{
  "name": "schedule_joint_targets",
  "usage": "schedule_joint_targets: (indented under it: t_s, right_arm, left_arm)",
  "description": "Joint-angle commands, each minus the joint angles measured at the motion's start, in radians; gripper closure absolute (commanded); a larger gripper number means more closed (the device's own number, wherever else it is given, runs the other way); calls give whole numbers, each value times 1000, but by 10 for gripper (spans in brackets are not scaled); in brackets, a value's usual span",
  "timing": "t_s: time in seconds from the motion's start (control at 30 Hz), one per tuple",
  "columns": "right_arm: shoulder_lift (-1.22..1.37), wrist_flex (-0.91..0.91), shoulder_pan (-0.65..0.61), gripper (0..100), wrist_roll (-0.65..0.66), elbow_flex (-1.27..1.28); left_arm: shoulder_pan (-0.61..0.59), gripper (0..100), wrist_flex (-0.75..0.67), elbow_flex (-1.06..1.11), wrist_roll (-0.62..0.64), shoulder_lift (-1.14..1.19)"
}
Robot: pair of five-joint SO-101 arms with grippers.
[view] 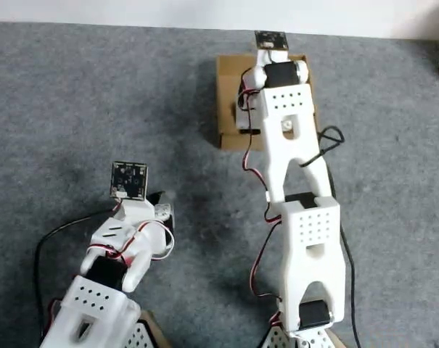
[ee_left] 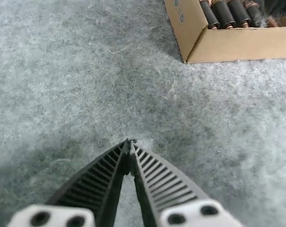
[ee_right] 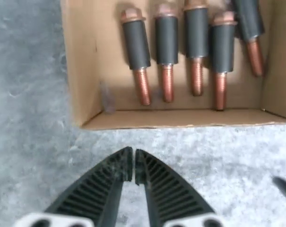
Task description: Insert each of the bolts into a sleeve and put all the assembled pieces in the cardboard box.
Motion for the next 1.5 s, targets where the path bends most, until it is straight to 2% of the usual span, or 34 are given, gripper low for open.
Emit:
schedule_joint_targets:
  t_s: [0.0,0.13,0.37,0.53,0.63,0.8,0.97,1.13,1.3,1.47]
  right_arm:
    - [-76,18,44,993,-12,58]
    - [-156,16,71,993,-11,214]
    - [-338,10,67,993,-9,487]
    - [-496,-7,70,993,40,733]
    - [-638,-104,90,993,54,934]
    - [-963,-331,128,993,61,1320]
    - [-1228,-449,133,994,107,1626]
    - [-1382,-487,136,994,110,1791]
    - [-1508,-541,136,994,110,1908]
    - [-1635,-587,134,994,110,2034]
  left_arm:
    - [-8,993,23,-13,-87,-5]
    - [-39,993,178,-8,-180,-12]
    - [-193,993,322,-12,-186,-12]
    - [-209,993,445,-16,-187,-12]
    - [-209,993,491,-16,-187,-13]
    - [-209,993,519,-16,-187,-13]
    - [-211,993,519,-16,-187,-13]
    - [-257,993,519,-16,-195,-13]
    - [-349,993,519,18,-298,-13]
    - [-409,993,529,19,-298,-13]
